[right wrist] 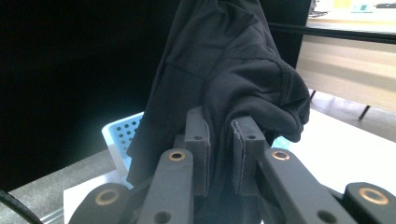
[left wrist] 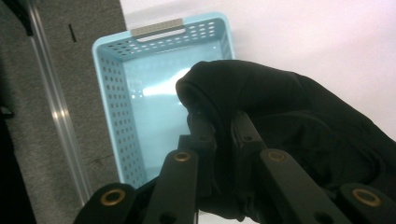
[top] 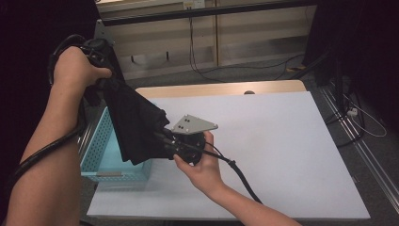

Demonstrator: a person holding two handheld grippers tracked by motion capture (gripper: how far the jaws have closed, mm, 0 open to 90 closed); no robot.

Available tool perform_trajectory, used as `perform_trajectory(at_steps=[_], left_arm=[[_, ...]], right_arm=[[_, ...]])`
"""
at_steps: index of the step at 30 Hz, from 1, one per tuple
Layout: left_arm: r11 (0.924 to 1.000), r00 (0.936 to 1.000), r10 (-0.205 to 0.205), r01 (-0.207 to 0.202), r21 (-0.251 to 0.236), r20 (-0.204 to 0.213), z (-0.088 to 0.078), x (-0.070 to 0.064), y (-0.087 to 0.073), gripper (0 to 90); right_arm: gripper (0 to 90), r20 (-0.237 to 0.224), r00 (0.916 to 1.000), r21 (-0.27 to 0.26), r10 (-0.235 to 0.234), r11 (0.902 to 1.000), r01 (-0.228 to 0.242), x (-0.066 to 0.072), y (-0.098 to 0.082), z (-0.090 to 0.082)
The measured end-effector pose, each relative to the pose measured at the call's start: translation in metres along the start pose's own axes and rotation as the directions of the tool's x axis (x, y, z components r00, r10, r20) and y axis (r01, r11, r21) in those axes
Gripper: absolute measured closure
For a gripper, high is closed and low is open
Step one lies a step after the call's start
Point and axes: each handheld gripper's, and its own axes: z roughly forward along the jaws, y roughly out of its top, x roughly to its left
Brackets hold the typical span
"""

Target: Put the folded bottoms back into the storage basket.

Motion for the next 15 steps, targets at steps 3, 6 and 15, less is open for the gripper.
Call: perform_trajectory(at_steps=[3,6,15], left_arm=[[1.0,0.9999,-0.007,0.007,0.001,-0.009,-0.003,0.009,-0.002,82.4],[0.9998,0.9997,-0.017,0.017,-0.005,-0.017,-0.003,0.017,-0.005,82.3],[0.9983,0.9976,-0.058,0.058,-0.007,-0.038,0.002,0.046,-0.013,82.4]], right_arm=[[79.2,-0.01,0.9999,-0.007,-0.001,1.0,0.001,0.002,0.002,0.006],[79.1,-0.02,0.9998,-0.009,0.006,0.9999,-0.006,0.004,0.001,0.013],[79.0,-0.067,0.997,-0.002,0.038,0.9993,-0.038,0.015,-0.004,0.042]])
